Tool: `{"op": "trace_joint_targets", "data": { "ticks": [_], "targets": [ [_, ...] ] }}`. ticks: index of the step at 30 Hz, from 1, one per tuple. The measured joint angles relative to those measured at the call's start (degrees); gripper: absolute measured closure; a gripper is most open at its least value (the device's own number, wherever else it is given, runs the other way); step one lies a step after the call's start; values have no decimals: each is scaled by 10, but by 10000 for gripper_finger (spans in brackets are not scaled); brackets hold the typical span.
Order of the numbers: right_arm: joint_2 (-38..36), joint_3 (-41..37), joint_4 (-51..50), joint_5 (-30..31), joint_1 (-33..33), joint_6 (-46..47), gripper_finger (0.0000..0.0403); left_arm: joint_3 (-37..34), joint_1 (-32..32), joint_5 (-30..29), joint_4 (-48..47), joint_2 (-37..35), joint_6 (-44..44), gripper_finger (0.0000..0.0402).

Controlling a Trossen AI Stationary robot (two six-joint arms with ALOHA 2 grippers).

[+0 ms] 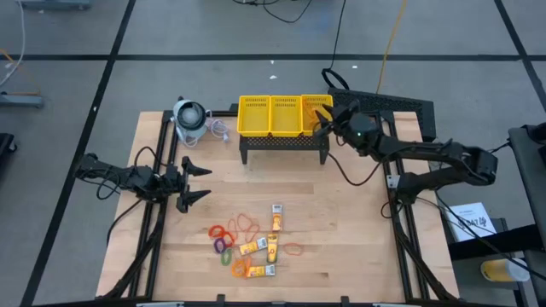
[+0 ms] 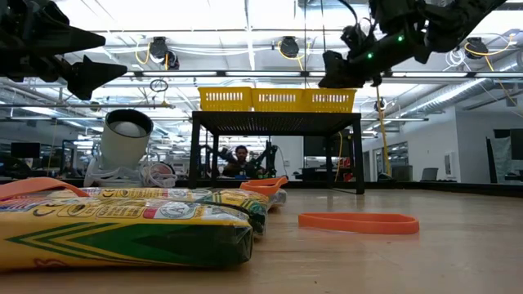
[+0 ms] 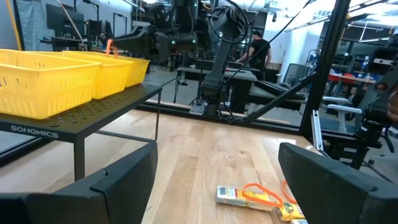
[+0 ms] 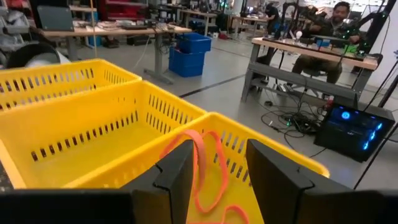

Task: Pick & Place Office Desk Supplies
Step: Put the orange rubber band into the right yellow bin on the shelf

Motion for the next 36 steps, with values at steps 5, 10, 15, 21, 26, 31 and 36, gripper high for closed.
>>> {"op": "trace_joint_targets", "data": {
  "ticks": [5,10,15,21,26,31,36],
  "targets": [
    [-23,39,-107,-27,0,26,261,0,0,0,0,0,0,62],
    [-28,71,-201,-79,0,52,261,0,0,0,0,0,0,62],
    [-33,73,-208,-76,-1,21,261,0,0,0,0,0,0,62],
    [-33,74,-205,-8,2,-3,261,0,0,0,0,0,0,62],
    [-33,74,-205,-16,4,-5,261,0,0,0,0,0,0,62],
    [-33,74,-205,-30,16,-27,261,0,0,0,0,0,0,62],
    [-43,74,-196,-31,55,-69,261,0,0,0,0,0,0,62]
  ]
}}
